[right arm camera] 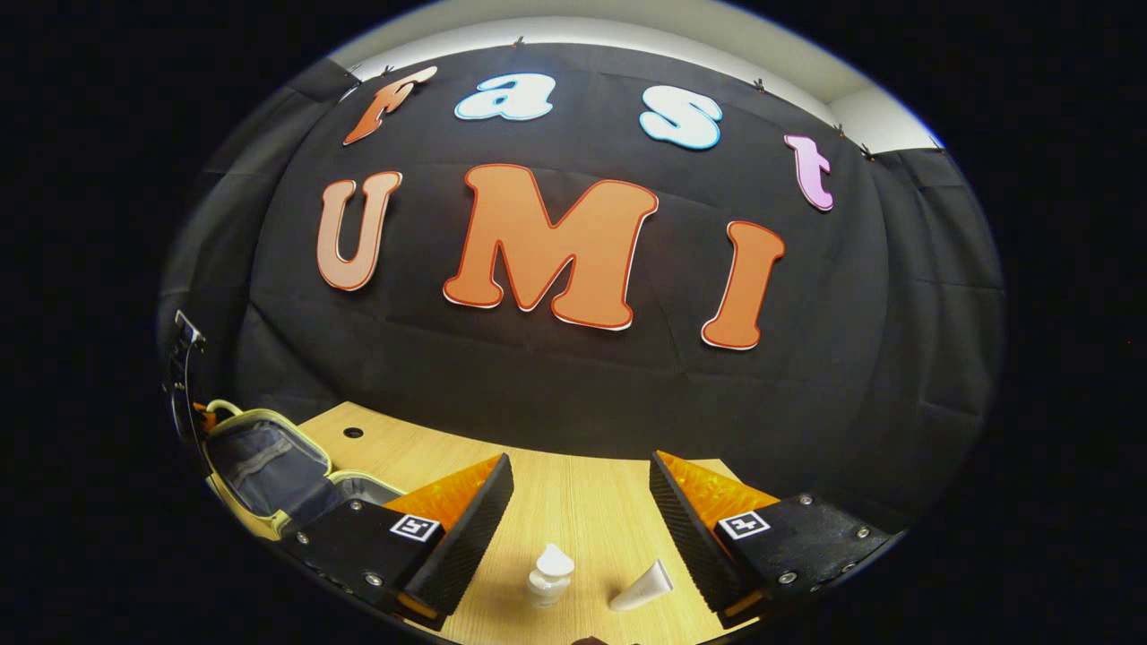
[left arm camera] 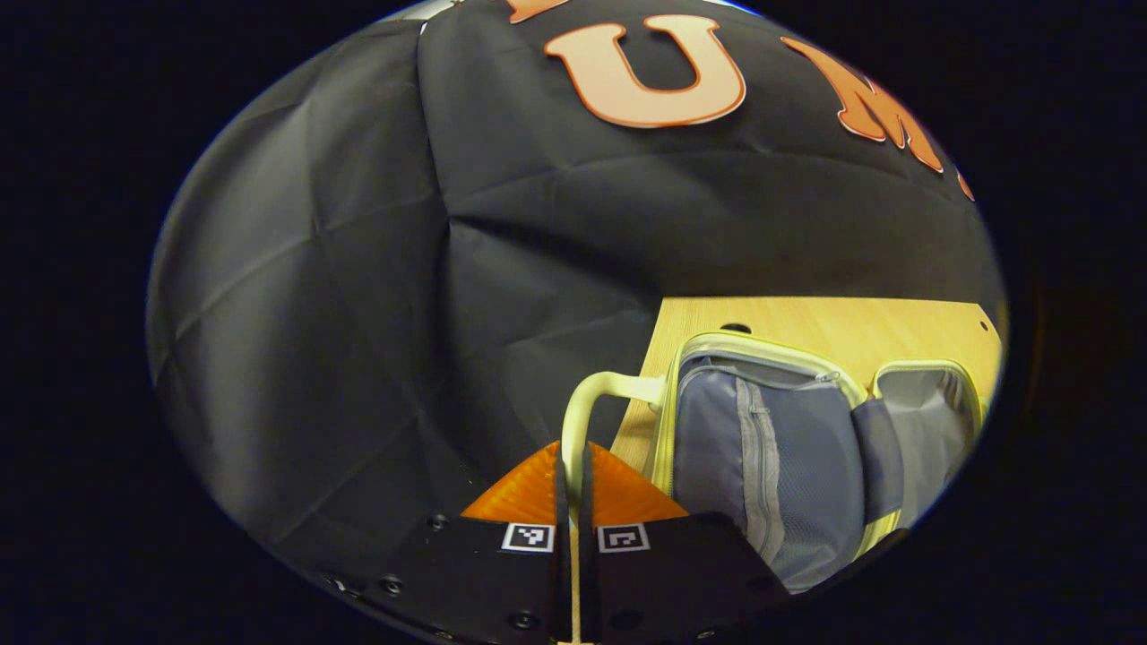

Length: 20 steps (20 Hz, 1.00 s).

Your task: First open the suitcase, pack the skin care products into it, and then close the suitcase.

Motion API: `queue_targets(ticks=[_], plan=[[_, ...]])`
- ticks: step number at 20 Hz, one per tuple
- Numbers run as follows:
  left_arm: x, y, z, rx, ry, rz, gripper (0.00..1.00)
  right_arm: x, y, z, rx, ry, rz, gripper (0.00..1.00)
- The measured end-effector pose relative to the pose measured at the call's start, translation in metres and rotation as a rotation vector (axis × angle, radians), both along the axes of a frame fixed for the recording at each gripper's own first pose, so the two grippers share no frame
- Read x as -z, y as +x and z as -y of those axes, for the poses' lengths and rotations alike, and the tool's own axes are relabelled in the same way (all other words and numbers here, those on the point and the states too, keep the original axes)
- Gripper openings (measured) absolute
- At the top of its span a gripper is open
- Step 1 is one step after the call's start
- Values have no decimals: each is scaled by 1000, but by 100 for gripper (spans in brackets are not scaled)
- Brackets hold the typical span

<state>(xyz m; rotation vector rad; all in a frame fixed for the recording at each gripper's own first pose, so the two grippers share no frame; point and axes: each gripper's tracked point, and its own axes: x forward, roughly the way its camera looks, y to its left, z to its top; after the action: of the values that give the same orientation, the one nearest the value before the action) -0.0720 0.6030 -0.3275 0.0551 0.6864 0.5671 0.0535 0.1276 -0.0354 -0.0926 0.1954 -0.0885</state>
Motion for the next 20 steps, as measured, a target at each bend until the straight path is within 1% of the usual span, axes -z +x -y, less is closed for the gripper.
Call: queue_targets(ticks=[2,4,6,7,8,9,10,11,12,13,14,15,16,17,18,19,20], plan=[[22,-5,-4,-22,2,-45,10,0,1,2,12,20,-12,97],[24,0,-6,-38,66,-48,18,-6,0,8,24,19,1,97],[5,10,5,-30,71,1,12,-7,-1,15,29,25,2,96],[-7,16,9,-24,80,21,16,-7,-3,18,31,24,1,97],[-29,18,22,-15,82,50,19,-6,-4,23,33,22,-1,96],[-47,22,33,-6,93,83,28,-5,-7,30,37,19,-1,96],[-58,25,48,14,105,117,35,-5,-9,38,38,17,1,97],[-76,29,64,35,120,145,45,-5,-11,46,38,15,3,97],[-93,36,83,56,139,174,46,-3,-13,56,43,9,2,96],[-109,43,106,88,144,203,52,0,-14,65,44,4,0,96],[-124,46,127,106,150,235,52,2,-17,75,47,-3,2,96],[-139,50,155,140,143,263,62,6,-20,84,42,-3,3,97],[-154,48,179,152,161,289,72,12,-22,91,30,0,-5,96],[-167,50,200,173,172,316,76,17,-27,97,16,-2,-15,96],[-179,52,219,183,185,341,82,19,-30,103,0,-4,-18,96],[-192,56,239,195,186,369,83,19,-35,110,-12,-5,-13,96],[-204,60,259,213,182,392,82,19,-40,117,-26,0,-9,96]])
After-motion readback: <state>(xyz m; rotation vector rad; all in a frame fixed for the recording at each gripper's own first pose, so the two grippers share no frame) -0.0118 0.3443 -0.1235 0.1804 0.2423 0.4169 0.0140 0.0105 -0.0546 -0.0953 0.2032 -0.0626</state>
